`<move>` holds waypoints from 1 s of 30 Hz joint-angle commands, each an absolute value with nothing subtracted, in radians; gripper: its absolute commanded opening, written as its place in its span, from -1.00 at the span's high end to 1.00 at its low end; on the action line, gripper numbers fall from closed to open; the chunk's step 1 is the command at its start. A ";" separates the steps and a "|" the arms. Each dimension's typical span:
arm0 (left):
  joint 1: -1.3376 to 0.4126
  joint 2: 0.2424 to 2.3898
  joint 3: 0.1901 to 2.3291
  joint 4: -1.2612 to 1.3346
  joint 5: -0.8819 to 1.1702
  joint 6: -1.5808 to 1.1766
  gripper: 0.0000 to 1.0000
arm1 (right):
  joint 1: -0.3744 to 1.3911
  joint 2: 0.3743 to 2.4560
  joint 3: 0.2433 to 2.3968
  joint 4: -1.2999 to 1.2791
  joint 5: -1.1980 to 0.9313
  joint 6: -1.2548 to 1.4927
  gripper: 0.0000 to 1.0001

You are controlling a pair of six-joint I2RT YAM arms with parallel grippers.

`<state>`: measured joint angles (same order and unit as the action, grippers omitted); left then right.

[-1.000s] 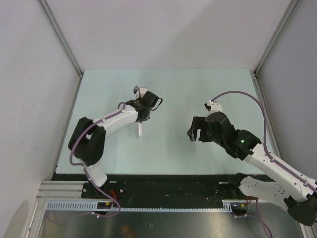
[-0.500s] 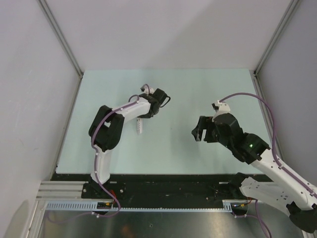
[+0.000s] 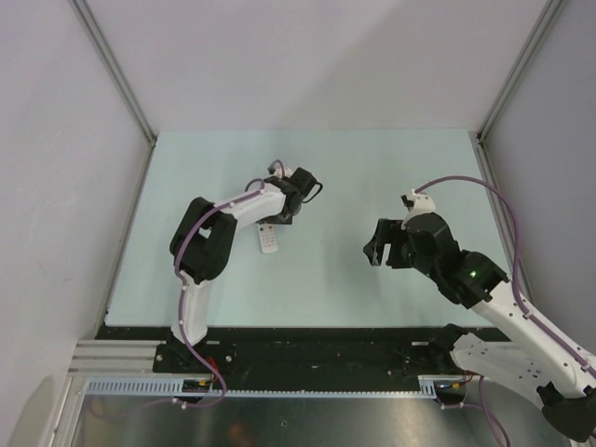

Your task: Load the batteries into the remote control

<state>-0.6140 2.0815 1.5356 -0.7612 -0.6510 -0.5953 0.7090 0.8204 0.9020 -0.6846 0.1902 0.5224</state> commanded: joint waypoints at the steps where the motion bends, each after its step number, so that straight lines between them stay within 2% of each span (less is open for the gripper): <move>1: -0.629 2.057 1.583 -0.762 -0.643 -0.620 -0.24 | 0.703 0.804 0.896 -0.680 0.184 0.523 -0.57; 5: -0.638 1.926 1.579 -0.764 -0.640 -0.607 -0.30 | 0.703 0.804 0.894 -0.680 0.183 0.526 -0.57; 7: -0.641 1.838 1.560 -0.762 -0.646 -0.595 -0.51 | 0.703 0.807 0.894 -0.676 0.184 0.526 -0.57; 10: -0.656 1.639 1.490 -0.747 -0.614 -0.581 -0.57 | 0.703 0.804 0.891 -0.667 0.190 0.512 -0.57; 15: -0.661 1.315 1.254 -0.726 -0.617 -0.572 -0.99 | 0.704 0.790 0.864 -0.608 0.218 0.495 -0.57; 25: -0.660 0.889 0.937 -0.687 -0.522 -0.575 -0.99 | 0.703 0.874 0.847 -0.511 0.262 0.477 -0.57; 30: -0.652 0.824 0.848 -0.684 -0.474 -0.555 -1.00 | 0.706 0.925 0.847 -0.451 0.264 0.465 -0.57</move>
<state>-0.6598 0.8680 0.8837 -0.7147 -0.5240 -0.5739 0.7063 0.9077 0.8478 -0.5434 0.2306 0.4908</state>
